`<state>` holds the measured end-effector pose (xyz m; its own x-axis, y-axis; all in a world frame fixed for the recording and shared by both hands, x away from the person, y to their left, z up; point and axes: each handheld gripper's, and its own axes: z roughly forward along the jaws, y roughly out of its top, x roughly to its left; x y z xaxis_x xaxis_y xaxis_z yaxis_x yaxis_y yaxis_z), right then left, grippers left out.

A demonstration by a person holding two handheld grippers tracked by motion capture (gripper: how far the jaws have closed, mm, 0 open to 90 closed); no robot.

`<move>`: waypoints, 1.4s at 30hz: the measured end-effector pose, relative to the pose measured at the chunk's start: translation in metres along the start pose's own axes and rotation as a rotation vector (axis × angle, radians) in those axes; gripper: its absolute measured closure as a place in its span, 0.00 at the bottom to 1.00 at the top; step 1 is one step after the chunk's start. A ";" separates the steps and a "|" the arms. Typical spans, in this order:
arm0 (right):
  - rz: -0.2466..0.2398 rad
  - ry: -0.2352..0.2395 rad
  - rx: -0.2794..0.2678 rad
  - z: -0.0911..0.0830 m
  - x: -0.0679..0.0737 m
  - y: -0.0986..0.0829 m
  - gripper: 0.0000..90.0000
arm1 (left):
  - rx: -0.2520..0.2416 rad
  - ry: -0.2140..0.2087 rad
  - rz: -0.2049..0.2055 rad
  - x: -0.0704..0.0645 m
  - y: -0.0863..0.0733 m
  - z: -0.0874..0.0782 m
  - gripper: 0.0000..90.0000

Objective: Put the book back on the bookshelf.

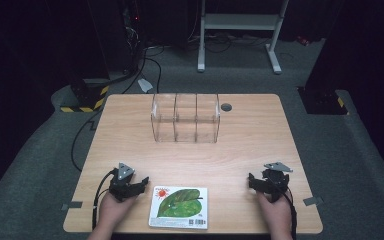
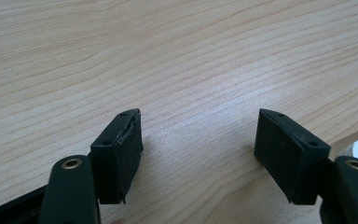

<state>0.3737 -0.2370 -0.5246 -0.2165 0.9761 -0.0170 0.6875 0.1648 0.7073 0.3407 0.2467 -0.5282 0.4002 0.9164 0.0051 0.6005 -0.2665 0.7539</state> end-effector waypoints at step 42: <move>-0.057 0.076 -0.045 -0.014 0.010 0.001 0.21 | 0.019 0.013 -0.001 -0.003 -0.015 -0.017 0.22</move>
<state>0.3625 -0.2292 -0.5135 -0.3075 0.9515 -0.0052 0.6414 0.2113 0.7375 0.3189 0.2533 -0.5282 0.3901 0.9207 0.0131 0.6139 -0.2707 0.7415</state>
